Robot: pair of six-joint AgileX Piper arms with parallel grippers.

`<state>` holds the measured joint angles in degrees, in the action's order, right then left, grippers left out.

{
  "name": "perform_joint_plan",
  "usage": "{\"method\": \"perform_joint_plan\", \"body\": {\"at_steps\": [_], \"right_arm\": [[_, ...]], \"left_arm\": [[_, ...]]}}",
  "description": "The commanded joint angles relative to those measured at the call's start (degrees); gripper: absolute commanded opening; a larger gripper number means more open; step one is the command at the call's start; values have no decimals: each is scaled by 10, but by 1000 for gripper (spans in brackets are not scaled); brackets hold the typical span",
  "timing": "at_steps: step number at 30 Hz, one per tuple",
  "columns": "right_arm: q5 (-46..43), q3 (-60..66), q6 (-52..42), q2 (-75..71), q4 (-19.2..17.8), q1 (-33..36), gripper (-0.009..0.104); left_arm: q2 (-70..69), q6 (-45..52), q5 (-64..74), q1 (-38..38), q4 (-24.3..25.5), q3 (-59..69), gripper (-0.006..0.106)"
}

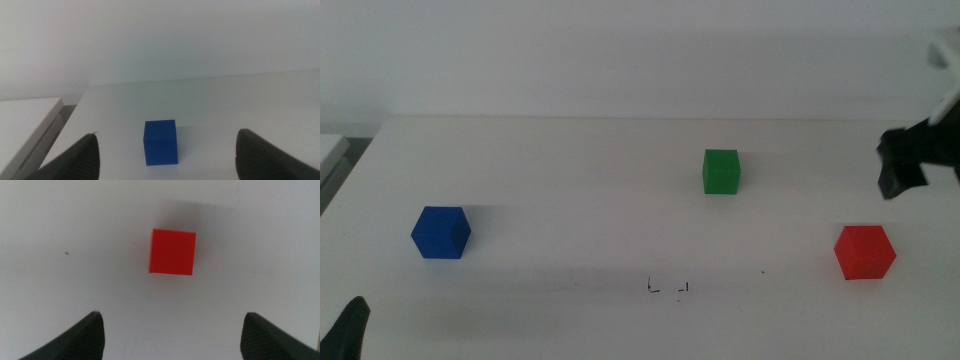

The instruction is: Stack red cubes first, then green, then blue cubes in a specific spot.

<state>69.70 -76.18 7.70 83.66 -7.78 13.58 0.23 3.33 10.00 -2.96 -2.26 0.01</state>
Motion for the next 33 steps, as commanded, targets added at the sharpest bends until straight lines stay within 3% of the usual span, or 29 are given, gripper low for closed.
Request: {"method": "perform_joint_plan", "body": {"at_steps": [1, 6, 11, 21, 33], "right_arm": [[3, -5, 2, 30, 3, -13, 90], [-2, -5, -6, 86, 10, -47, 90], [-40, -5, -47, 138, 66, -77, 90], [-95, -5, -46, 193, 78, -80, 90], [-101, -5, -46, 252, 78, -80, 90]], "left_arm": [[-2, -1, -8, 1, 0, 0, 92], [-2, -1, -8, 1, 0, 0, 92], [-2, -1, -8, 1, 0, 0, 92], [-2, -1, -8, 1, 0, 0, 92], [-2, -1, -8, 1, 0, 0, 92]]}}
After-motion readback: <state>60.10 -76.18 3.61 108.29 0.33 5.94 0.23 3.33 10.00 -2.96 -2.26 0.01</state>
